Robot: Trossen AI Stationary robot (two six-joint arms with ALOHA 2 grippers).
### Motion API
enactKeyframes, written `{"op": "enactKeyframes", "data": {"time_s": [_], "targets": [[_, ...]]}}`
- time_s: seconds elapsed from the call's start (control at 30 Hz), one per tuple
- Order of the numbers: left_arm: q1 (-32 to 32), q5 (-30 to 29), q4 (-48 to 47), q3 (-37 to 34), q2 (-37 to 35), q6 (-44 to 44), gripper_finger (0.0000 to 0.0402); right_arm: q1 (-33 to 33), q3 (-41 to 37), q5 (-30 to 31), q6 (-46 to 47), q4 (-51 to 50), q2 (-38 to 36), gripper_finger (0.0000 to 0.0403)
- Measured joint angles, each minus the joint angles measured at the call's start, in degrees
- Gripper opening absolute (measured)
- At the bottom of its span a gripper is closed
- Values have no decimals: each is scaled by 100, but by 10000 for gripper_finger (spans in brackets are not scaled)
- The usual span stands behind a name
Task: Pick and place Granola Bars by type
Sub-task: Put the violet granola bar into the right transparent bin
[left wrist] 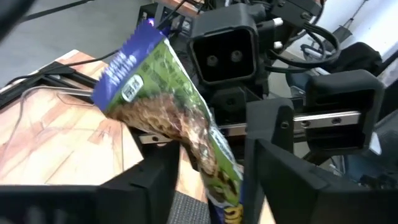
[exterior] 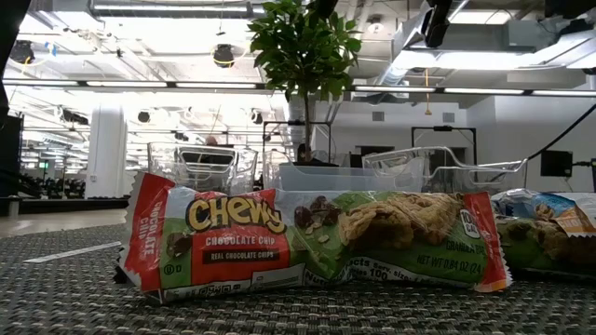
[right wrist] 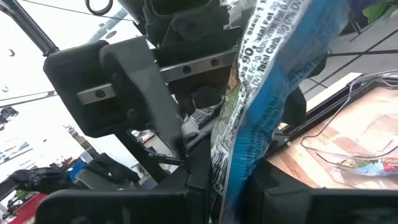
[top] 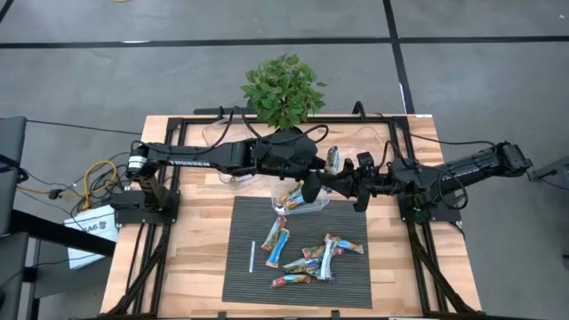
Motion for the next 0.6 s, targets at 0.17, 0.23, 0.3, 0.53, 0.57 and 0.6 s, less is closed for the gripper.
{"op": "enactKeyframes", "data": {"time_s": [0.17,0.23,0.3,0.53,0.57,0.6], "targets": [[0,-35,1,0,0,0,263,0,0,0,-2,-2,0,38],[0,-126,0,0,0,4,274,0,0,0,-2,-24,0,39],[0,-264,-66,0,-28,7,278,0,0,0,-1,-80,0,38],[0,-690,-867,-7,-322,99,275,-30,-2,0,1,-479,-15,36],[0,-705,-953,-7,-374,101,275,-52,-2,2,2,-545,-32,38],[-1,-706,-1020,-7,-423,101,275,-91,-2,2,2,-616,-52,39]]}}
